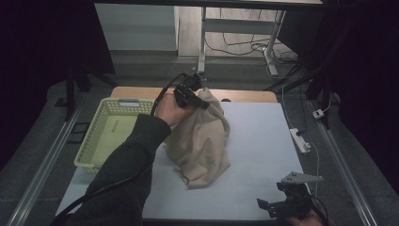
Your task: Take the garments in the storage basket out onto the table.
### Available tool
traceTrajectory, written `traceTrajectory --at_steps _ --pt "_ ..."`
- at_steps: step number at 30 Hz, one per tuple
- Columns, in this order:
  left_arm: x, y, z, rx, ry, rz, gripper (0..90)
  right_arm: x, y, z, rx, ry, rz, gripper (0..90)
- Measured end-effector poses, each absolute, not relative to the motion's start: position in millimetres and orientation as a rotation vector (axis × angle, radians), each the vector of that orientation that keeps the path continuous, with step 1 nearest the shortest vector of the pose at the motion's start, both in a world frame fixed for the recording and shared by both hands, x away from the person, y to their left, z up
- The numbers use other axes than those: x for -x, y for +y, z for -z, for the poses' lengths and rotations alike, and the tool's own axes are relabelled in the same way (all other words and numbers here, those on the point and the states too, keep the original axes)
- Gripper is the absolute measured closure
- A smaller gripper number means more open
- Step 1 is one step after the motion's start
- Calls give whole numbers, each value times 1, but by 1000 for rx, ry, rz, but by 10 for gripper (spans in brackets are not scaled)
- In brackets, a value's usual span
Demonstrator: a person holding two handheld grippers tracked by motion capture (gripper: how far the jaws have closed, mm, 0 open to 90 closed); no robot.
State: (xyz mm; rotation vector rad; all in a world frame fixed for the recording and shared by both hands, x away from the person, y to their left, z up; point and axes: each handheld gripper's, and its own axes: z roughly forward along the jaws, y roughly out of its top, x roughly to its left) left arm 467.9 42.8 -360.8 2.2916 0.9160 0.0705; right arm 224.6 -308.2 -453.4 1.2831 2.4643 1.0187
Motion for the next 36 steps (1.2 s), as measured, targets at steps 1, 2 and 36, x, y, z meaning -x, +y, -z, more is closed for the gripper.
traceTrajectory --at_steps 1,2,36 --pt "-468 42 366 -2296 915 -62 725 -225 -308 453 -1285 2465 -1018 8" --pt "-468 41 370 -2299 918 -54 724 -225 -308 453 -1284 2465 -1018 8" --pt "-468 35 423 -2268 879 -39 202 -225 -308 454 -1284 2474 -1016 10"
